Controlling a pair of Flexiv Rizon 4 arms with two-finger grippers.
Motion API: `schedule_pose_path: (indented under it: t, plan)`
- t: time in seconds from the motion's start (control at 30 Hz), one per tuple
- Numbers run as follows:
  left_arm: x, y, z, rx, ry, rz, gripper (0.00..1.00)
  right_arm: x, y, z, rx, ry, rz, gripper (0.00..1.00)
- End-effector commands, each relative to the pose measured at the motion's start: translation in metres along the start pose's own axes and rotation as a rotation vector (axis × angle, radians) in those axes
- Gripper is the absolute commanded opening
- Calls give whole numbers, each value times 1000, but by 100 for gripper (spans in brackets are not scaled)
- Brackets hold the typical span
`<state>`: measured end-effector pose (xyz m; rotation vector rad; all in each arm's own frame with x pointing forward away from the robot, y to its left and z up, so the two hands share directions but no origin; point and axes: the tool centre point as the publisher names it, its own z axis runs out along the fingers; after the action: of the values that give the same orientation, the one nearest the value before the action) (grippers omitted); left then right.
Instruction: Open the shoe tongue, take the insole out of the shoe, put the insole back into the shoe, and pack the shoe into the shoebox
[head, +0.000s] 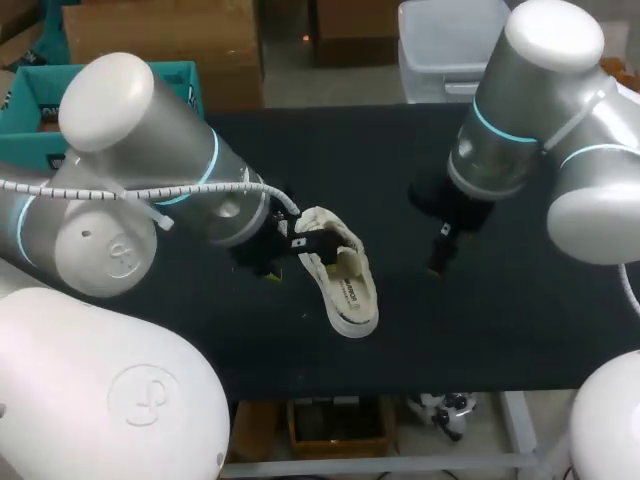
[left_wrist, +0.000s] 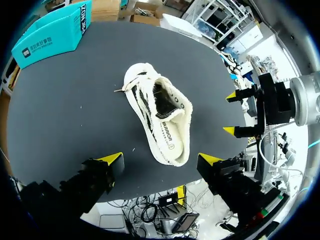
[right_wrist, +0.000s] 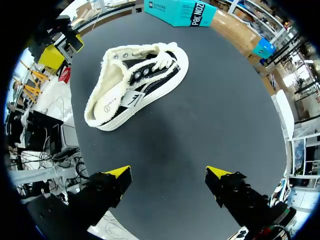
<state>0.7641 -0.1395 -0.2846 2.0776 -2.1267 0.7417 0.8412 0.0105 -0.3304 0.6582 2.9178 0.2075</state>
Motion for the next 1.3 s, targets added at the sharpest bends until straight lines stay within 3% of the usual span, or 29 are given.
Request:
schedule_pose_path:
  t: [0.03, 0.33, 0.5, 0.63, 0.77, 0.93, 1.17, 1.27, 1.3]
  plan:
    - [10, 3, 28, 47, -166, -45, 100, -16, -15, -3, -6, 51, -94, 100]
    - [7, 5, 47, -7, -200, -106, 100, -38, -27, -2, 68, 93, -254, 100]
    - [8, 1, 61, -25, -234, -131, 100, -50, -36, 0, 43, 83, -309, 100]
    - [6, -7, 67, -36, -239, -150, 91, -52, -38, -1, 43, 61, -353, 100]
    - [3, -16, 75, -45, -246, -163, 72, -57, -40, 1, 54, 54, -382, 100]
    - [0, -25, 83, -47, -257, -172, 65, -64, -44, 2, 54, 46, -411, 100]
    - [-4, -40, 89, -46, -256, -179, 66, -70, -50, 1, 46, 40, -429, 100]
    - [-4, -43, 91, -49, -252, -182, 60, -71, -51, 2, 49, 41, -429, 100]
    - [-4, -45, 91, -50, -251, -185, 50, -71, -51, 2, 49, 41, -430, 100]
